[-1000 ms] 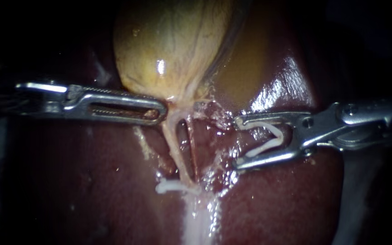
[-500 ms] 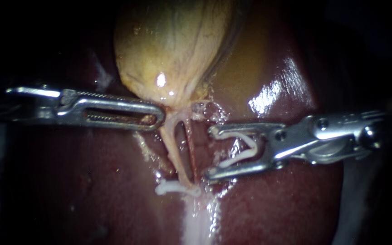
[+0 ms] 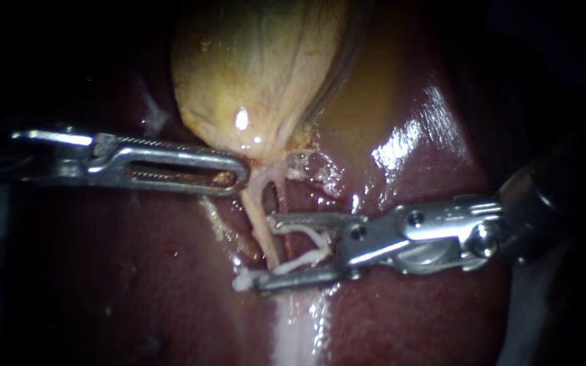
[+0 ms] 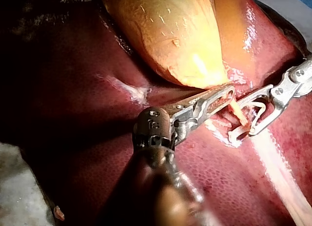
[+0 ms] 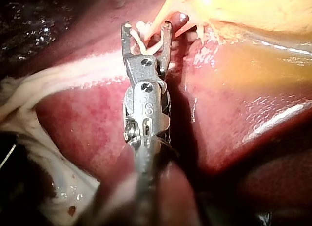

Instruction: Clipping second clip left tube

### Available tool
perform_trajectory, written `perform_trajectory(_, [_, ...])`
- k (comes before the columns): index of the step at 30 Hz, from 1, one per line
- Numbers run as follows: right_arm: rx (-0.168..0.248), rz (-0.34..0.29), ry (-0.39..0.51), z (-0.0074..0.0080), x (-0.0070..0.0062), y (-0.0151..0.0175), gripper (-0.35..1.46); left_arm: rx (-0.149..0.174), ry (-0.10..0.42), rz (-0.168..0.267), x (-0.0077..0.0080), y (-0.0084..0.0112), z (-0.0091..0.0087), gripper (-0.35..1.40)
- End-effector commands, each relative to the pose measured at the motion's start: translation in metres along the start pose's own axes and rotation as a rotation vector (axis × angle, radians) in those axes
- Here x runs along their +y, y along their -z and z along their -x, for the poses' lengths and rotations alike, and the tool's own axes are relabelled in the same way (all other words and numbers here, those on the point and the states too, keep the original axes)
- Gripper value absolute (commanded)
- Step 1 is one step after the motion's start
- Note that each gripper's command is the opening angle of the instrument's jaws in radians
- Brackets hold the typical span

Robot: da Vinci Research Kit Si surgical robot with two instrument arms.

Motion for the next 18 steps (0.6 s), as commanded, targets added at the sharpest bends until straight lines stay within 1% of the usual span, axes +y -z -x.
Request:
perform_trajectory(1, [-0.007,-0.005,-0.001,0.0002,-0.0001,-0.0005,0.49,0.0,0.0,-0.001,0.0,0.0,0.0,-0.35])
perform_trajectory(7, [-0.013,-0.035,-0.013,0.0009,-0.0008,-0.0026,0.49,0.0,0.0,-0.001,0.0,-0.0001,0.0,-0.35])
perform_trajectory(12, [-0.013,-0.04,-0.034,0.0012,-0.0008,-0.0031,0.45,0.0,0.0,-0.001,0.0,-0.0001,0.0,-0.35])
perform_trajectory(16, [-0.012,-0.04,-0.059,0.001,-0.0005,-0.0028,0.36,0.0,0.0,-0.001,0.0,-0.0001,0.0,-0.35])
perform_trajectory(18, [-0.011,-0.041,-0.078,0.0009,-0.0004,-0.0026,0.23,0.0,0.0,-0.001,0.0,-0.0002,0.0,-0.35])
